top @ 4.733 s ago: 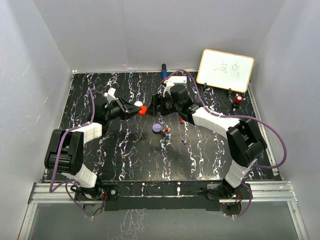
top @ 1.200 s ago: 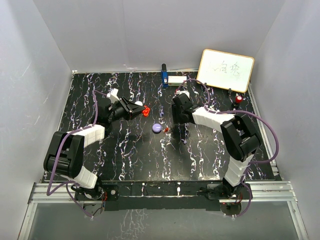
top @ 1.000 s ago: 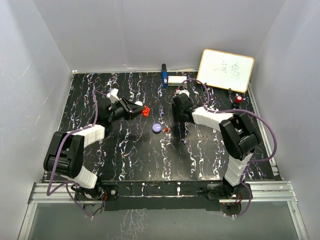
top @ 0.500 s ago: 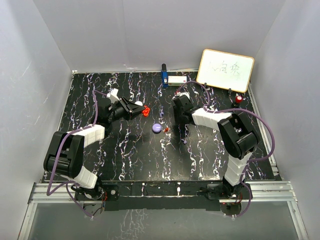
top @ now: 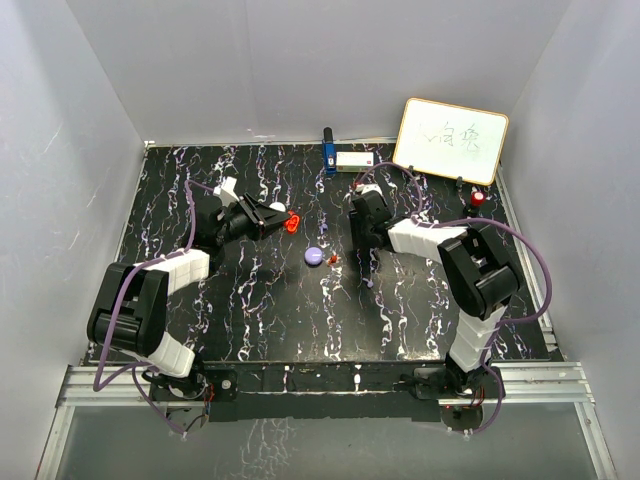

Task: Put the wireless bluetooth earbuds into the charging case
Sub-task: Pick up the earbud from the center of the board.

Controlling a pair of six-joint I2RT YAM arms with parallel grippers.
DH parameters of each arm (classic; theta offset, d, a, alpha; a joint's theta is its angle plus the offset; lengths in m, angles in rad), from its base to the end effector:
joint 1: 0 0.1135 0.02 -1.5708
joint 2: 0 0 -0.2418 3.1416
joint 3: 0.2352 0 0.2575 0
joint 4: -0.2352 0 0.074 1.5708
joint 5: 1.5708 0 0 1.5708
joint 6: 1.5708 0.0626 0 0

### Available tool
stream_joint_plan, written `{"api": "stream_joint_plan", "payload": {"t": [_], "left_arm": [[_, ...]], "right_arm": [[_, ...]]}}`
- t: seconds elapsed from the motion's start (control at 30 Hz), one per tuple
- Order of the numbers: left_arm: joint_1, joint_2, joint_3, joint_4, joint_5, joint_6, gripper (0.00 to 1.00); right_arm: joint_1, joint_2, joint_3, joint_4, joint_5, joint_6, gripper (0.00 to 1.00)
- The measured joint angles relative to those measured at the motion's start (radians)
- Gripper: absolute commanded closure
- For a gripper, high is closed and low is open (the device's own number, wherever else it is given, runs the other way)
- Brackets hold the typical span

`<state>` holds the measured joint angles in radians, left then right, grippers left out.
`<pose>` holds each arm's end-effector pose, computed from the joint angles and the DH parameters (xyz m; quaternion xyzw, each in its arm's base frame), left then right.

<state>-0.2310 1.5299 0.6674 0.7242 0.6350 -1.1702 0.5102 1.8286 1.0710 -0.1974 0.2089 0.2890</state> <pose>0.3242 -0.1144 0.1868 -0.1415 0.7318 -0.5821 0.3250 0.3405 0.1757 0.1084 -0.0732 0.9455 0.0257 0.3163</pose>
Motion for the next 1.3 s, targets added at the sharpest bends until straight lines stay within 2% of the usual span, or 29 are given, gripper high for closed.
{"api": "stream_joint_plan", "payload": {"t": [0.67,1.3], "left_arm": [[0.001,0.000,0.000,0.000,0.000,0.000,1.00],[0.001,0.000,-0.001,0.000,0.000,0.000,1.00]], "right_arm": [[-0.029,-0.037,-0.056,0.051,-0.061,-0.036,0.61],[-0.060,-0.037,-0.052,0.014,0.054,0.013,0.61]]}}
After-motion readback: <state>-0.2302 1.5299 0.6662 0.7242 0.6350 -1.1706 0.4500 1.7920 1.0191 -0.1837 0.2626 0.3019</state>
